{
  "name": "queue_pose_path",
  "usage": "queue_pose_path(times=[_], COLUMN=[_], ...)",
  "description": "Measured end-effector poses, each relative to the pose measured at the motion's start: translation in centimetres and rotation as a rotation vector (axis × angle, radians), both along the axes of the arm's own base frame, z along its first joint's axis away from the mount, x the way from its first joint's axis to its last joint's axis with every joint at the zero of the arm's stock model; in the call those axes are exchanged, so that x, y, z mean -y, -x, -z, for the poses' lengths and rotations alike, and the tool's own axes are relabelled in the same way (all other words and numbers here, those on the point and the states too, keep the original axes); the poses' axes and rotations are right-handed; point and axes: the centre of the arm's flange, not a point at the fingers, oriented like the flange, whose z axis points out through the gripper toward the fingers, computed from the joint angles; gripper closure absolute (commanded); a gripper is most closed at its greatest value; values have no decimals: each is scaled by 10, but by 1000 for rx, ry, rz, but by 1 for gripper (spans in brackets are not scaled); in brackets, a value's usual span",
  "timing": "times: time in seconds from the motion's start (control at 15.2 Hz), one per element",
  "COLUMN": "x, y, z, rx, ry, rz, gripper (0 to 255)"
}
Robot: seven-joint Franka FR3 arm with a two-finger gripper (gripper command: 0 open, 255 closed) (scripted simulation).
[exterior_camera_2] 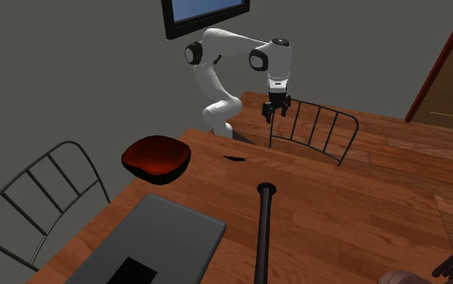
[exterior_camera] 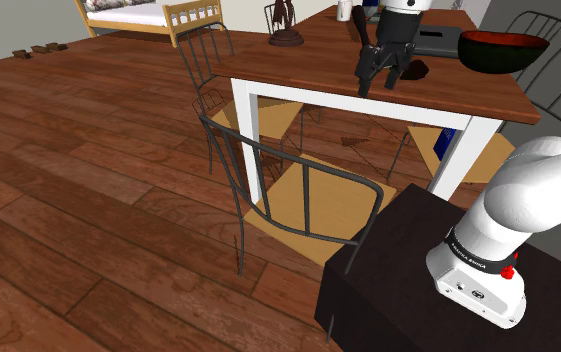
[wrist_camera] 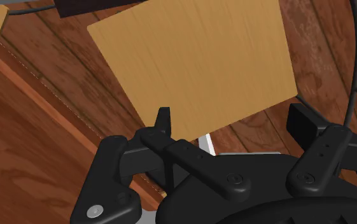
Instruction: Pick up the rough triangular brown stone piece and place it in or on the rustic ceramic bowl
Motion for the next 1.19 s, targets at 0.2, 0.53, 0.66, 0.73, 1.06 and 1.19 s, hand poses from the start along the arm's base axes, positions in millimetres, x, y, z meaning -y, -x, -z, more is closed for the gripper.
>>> queue_pose_path(times=[0.2,0.53,0.66,0.73,1.06,1.19], x=[12,62,84,94,154,175], y=[6,21,23,28,32,27], z=[3,13,16,15,18,18], rx=[8,40,54,60,93,106], ry=[21,106,142,160,250,287], rz=[-37,-193,-258,-291,-458,-524], gripper=[0,0,0,0,0,0])
